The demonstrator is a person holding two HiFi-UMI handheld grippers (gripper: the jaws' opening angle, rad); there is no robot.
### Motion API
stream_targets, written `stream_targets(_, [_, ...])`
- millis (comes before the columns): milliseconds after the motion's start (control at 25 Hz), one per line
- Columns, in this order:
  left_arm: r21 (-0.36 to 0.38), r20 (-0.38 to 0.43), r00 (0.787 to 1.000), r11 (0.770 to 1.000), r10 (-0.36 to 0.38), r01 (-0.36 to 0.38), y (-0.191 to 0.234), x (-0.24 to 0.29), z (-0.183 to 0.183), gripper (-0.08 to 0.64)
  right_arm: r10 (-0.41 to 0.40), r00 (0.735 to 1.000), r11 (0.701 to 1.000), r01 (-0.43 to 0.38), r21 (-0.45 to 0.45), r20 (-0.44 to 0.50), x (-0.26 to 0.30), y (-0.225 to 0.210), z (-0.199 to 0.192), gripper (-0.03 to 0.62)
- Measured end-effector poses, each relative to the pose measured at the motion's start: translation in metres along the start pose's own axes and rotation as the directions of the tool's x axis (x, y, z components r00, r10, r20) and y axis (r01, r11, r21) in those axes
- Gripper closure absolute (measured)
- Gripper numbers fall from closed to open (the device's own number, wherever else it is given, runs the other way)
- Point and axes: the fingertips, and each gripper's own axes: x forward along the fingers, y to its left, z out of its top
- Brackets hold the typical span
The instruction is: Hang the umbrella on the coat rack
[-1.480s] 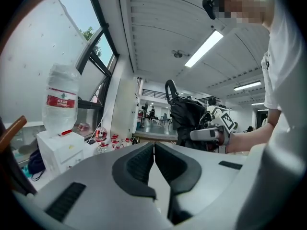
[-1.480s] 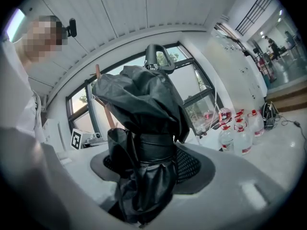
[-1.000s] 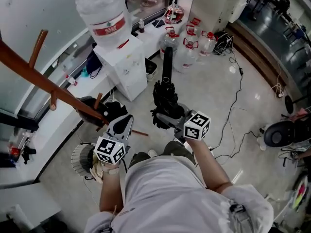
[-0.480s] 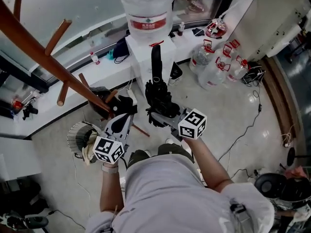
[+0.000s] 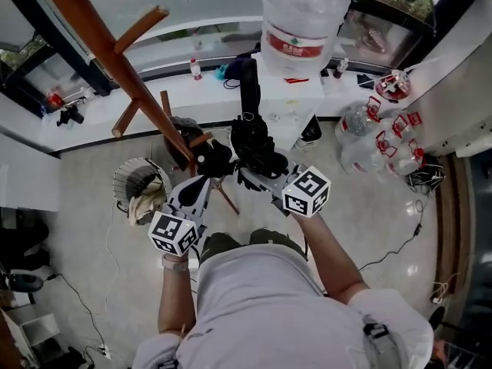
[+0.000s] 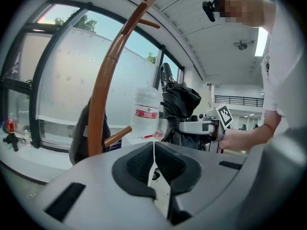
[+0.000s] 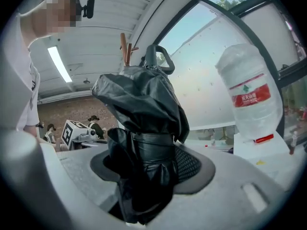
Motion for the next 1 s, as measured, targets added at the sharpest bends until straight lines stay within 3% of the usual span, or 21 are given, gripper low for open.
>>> stream_targets(480, [-0.022, 0.048, 0.981, 0.982, 0.188, -0.187, 0.005, -0.029, 0.01, 0.557, 0.1, 0.995, 0.983, -0.102, -0.15, -0.018, 0.039, 0.014, 0.051, 0.325])
stream_targets(1000, [-0.014, 0.089, 0.967, 0.971, 0.241, -0.24, 0.0, -0.043, 0.027, 0.557, 0.136, 0.989, 0.964, -0.117, -0.237, 0.066, 0.046, 0.028, 0.112, 0.325])
